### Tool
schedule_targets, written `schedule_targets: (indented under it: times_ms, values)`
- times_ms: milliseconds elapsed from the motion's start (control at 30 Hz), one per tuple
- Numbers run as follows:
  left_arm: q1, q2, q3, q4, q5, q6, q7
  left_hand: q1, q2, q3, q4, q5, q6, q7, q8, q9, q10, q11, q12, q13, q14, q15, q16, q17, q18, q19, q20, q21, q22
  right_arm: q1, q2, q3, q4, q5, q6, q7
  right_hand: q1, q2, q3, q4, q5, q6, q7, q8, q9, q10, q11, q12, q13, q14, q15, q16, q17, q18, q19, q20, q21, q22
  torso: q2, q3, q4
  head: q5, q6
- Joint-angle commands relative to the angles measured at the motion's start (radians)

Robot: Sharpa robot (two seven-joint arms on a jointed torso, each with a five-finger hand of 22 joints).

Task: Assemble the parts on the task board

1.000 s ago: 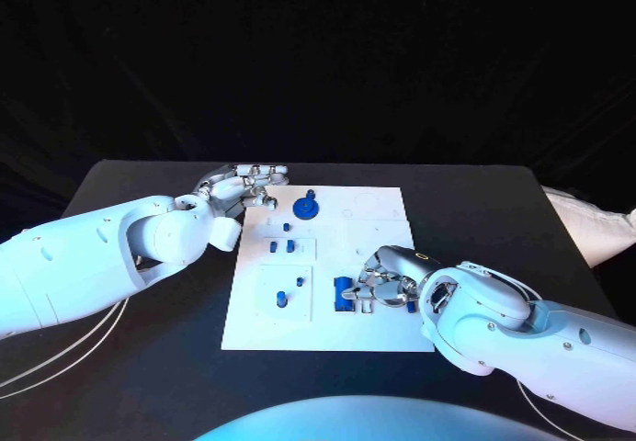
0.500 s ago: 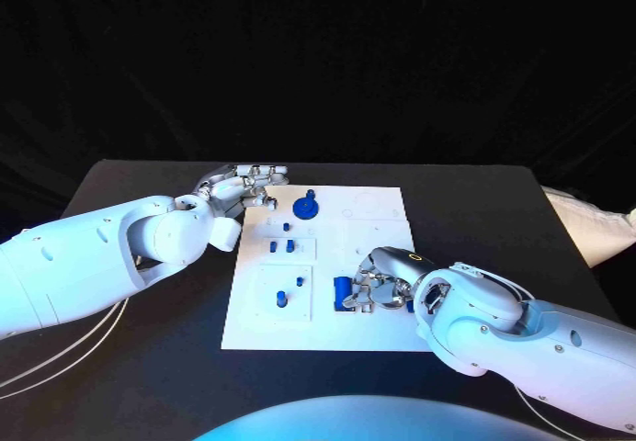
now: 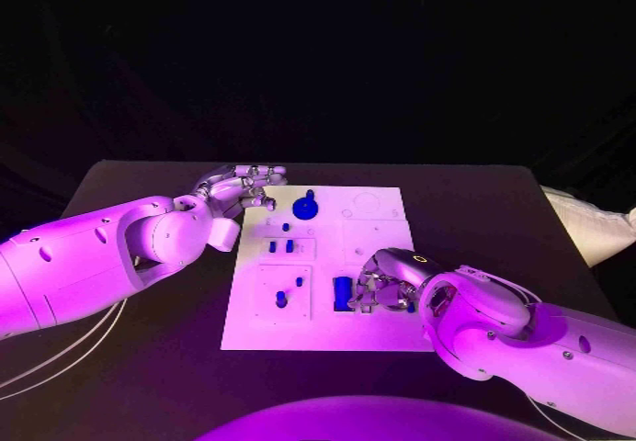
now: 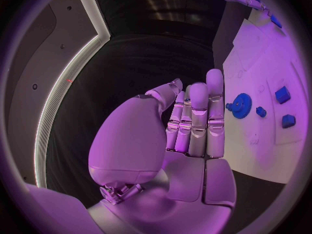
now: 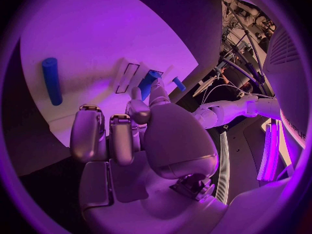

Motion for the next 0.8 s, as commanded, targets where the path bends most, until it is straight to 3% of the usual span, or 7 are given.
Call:
schedule_targets:
  times_ms: [33, 167, 367, 400, 533, 800]
  values:
    - [0.0, 0.0, 0.001, 0.002, -0.003, 0.017, 0.004, -0.004, 0.007, -0.004, -0.004, 0.002, -0.005, 0.0, 0.001, -0.001, -0.004, 0.0, 0.005, -0.001, -0.006, 0.002, -0.002, -0.001, 0.01, -0.009, -0.002, -0.006, -0.001, -0.001, -0.027, 0.005, 0.022, 0.006, -0.027, -0.019, -0.022, -0.012, -0.007, 0.011, -0.002, 0.004, 0.0, -0.001, 0.001, 0.006, 0.0, 0.0, -0.003, 0.063, -0.008, 0.003, 0.042, -0.018, 0.002, -0.001, 0.003, -0.001, 0.0, -0.0001, -0.0001, -0.004, 0.001]
    - [0.0, -0.002, 0.001, 0.002, -0.003, 0.016, 0.004, -0.004, 0.007, -0.004, -0.004, 0.002, -0.005, 0.0, 0.001, -0.001, -0.004, 0.0, 0.005, -0.001, -0.006, 0.002, -0.002, -0.001, 0.01, -0.009, -0.002, -0.006, -0.001, 0.001, -0.076, 0.014, 0.051, 0.033, -0.046, -0.02, -0.035, -0.014, -0.007, 0.023, 0.008, -0.016, 0.008, -0.017, -0.004, 0.003, 0.005, -0.007, -0.007, 0.062, -0.004, 0.0, 0.036, -0.019, 0.002, 0.0, 0.002, -0.001, 0.0, -0.0005, -0.0014, -0.01, 0.002]
    - [0.0, -0.003, 0.001, 0.003, -0.003, 0.015, 0.004, -0.004, 0.007, -0.004, -0.004, 0.002, -0.005, 0.0, 0.001, -0.001, -0.004, 0.0, 0.005, -0.001, -0.006, 0.002, -0.002, -0.001, 0.01, -0.009, -0.002, -0.006, -0.001, 0.012, -0.151, 0.02, 0.047, 0.03, -0.029, -0.026, -0.017, 0.014, 0.019, 0.024, 0.033, -0.022, 0.011, -0.038, -0.011, -0.002, 0.008, -0.017, -0.011, 0.063, -0.001, 0.002, 0.042, -0.019, 0.003, 0.003, 0.004, 0.003, -0.001, -0.0024, -0.0014, -0.02, 0.005]
    - [0.0, -0.004, 0.001, 0.004, -0.003, 0.015, 0.004, -0.004, 0.007, -0.004, -0.004, 0.002, -0.005, 0.0, 0.001, -0.001, -0.004, 0.0, 0.005, -0.001, -0.006, 0.002, -0.002, -0.001, 0.01, -0.009, -0.002, -0.006, -0.001, 0.014, -0.165, 0.02, 0.042, 0.029, -0.023, -0.027, -0.015, 0.014, 0.021, 0.023, 0.039, -0.021, 0.011, -0.041, -0.012, -0.003, 0.008, -0.019, -0.012, 0.063, -0.001, 0.002, 0.042, -0.019, 0.003, 0.004, 0.004, 0.003, -0.001, -0.0033, -0.0019, -0.021, 0.005]
    - [0.0, -0.006, 0.001, 0.005, -0.003, 0.014, 0.005, -0.004, 0.007, -0.004, -0.004, 0.002, -0.005, 0.0, 0.001, -0.001, -0.004, 0.0, 0.005, -0.001, -0.006, 0.002, -0.002, -0.001, 0.01, -0.009, -0.002, -0.006, -0.001, 0.014, -0.196, 0.021, 0.032, 0.018, -0.007, -0.028, -0.018, 0.009, 0.02, 0.025, 0.044, -0.018, 0.012, -0.044, -0.012, -0.003, 0.009, -0.02, -0.011, 0.063, -0.001, 0.003, 0.043, -0.019, 0.003, 0.004, 0.005, 0.004, 0.001, -0.0012, -0.0028, -0.027, 0.004]
    - [0.0, -0.007, 0.001, 0.006, -0.003, 0.016, 0.005, -0.004, 0.007, -0.004, -0.004, 0.002, -0.005, 0.0, 0.001, -0.001, -0.004, 0.0, 0.005, -0.001, -0.006, 0.002, -0.002, -0.001, 0.01, -0.009, -0.002, -0.006, -0.001, 0.005, -0.217, 0.021, 0.017, -0.01, 0.016, -0.028, -0.033, -0.002, 0.016, 0.038, 0.045, -0.007, 0.011, -0.048, -0.013, -0.004, 0.009, -0.026, -0.015, 0.063, 0.0, 0.002, 0.043, -0.019, 0.003, 0.005, 0.005, 0.006, 0.0, -0.0025, -0.0013, -0.034, 0.006]
